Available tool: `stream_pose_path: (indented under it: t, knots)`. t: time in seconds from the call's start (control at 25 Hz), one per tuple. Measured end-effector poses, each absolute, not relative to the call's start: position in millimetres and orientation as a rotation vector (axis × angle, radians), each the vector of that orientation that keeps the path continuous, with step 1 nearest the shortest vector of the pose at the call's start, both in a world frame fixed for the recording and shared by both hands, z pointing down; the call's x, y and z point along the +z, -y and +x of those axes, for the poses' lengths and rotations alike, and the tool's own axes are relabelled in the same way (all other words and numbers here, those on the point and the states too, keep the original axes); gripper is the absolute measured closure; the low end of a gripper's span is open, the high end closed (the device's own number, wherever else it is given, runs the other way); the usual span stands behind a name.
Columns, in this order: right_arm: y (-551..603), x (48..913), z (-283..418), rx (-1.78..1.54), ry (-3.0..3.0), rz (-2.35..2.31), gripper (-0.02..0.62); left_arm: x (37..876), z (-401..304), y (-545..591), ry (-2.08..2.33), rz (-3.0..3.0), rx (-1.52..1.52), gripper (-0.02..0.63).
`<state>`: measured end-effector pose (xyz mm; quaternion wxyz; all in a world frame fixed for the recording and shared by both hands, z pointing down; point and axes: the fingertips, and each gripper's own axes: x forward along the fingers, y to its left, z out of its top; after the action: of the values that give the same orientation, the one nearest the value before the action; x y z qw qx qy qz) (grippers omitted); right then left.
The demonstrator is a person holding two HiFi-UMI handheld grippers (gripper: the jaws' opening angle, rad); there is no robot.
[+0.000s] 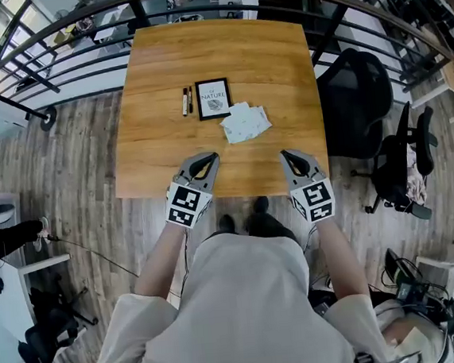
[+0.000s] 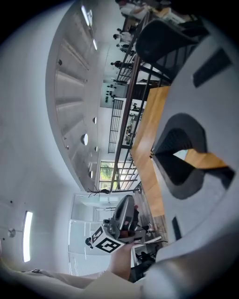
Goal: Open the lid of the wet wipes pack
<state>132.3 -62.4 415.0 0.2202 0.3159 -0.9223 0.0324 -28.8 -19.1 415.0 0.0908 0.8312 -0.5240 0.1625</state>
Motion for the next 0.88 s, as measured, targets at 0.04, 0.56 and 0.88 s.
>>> stream_pose_path:
  t: [0.04, 0.56, 0.88]
  knots:
    - [58.6, 411.3, 134.0, 0.091, 2.552, 0.883, 0.593, 411.0, -27.9, 14.4, 1.557, 2.466, 0.471, 0.612]
    - [51.9, 367.7, 172.3, 0.116, 2.618, 0.849, 0.592, 357.7, -8.4, -10.8, 1.719, 2.376, 0.274, 0.612]
    - [61.8, 345.3, 196.7, 0.090, 2.664, 0.846, 0.594, 344.6, 7.1, -12.2, 1.777, 2.347, 0.221, 0.612]
